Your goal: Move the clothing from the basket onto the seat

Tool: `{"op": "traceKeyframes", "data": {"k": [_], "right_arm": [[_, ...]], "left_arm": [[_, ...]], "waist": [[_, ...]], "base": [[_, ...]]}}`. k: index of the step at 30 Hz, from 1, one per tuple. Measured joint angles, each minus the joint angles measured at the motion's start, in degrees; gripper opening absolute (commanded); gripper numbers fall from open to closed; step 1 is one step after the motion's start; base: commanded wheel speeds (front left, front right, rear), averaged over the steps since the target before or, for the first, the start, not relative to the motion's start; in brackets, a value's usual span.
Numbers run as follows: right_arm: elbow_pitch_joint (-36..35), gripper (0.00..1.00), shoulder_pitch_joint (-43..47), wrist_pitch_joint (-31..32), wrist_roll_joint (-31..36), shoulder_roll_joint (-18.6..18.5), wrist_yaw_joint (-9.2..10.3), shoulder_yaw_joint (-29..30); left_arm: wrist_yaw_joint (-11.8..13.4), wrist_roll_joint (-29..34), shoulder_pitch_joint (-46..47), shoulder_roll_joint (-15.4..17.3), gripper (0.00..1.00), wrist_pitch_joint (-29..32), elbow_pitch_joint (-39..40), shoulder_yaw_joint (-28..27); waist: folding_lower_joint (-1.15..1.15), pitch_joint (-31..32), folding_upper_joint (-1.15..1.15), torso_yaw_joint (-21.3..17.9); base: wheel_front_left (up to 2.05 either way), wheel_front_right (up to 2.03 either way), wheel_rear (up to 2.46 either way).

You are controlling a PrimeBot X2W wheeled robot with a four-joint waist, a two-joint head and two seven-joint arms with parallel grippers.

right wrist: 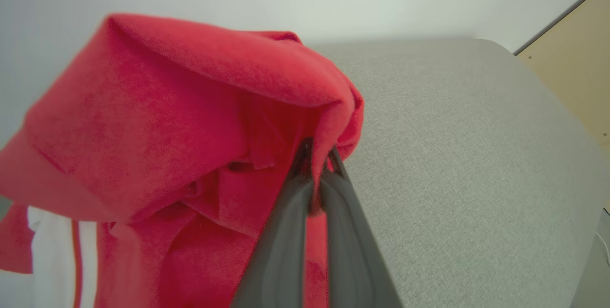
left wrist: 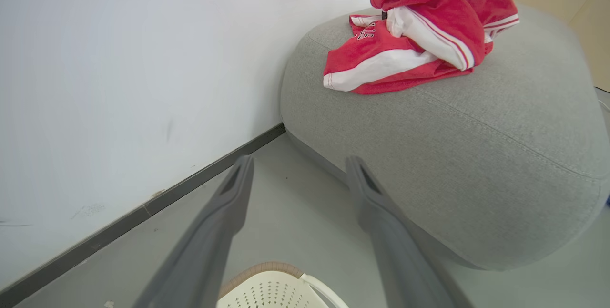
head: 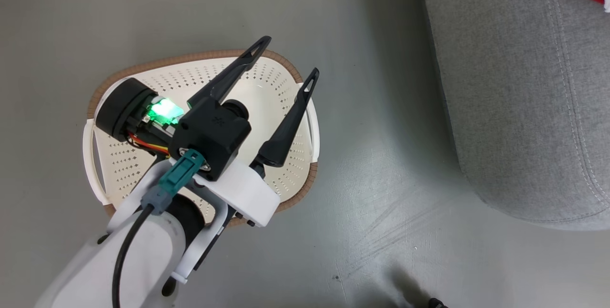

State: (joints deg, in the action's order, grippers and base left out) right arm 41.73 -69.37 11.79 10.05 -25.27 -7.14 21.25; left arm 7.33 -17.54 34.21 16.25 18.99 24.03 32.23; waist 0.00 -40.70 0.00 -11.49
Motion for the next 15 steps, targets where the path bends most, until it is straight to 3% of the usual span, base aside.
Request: {"op": "traceKeyframes", "data": {"k": [12,13,14,15], "right_arm": [[1.1,0.00,3.8,-1.2,-0.2,3.1,0.00,1.6],[1.0,0.11,4.2,-1.7,-0.1,3.4,0.00,1.8],[0.8,0.38,4.7,-2.2,0.0,3.6,0.00,2.1],[0.7,0.49,5.0,-2.6,0.0,3.7,0.00,2.3]], "left_arm": [[-0.5,-0.1,0.4,0.4,1.00,-0.9,-1.5,-0.7],[-0.5,-0.1,0.4,0.5,1.00,-0.9,-1.7,-0.9],[-0.5,-0.1,0.4,0.5,1.00,-0.9,-1.8,-1.1],[-0.7,-0.1,0.4,0.6,1.00,-1.0,-2.0,-1.2]], "waist": [[0.00,1.4,0.00,-1.5],[0.00,1.6,0.00,-1.7],[0.00,1.8,0.00,-1.8],[0.00,2.0,0.00,-2.0]], "base": [[0.00,0.00,0.00],[0.00,0.00,0.00],[0.00,0.00,0.00],[0.00,0.00,0.00]]}}
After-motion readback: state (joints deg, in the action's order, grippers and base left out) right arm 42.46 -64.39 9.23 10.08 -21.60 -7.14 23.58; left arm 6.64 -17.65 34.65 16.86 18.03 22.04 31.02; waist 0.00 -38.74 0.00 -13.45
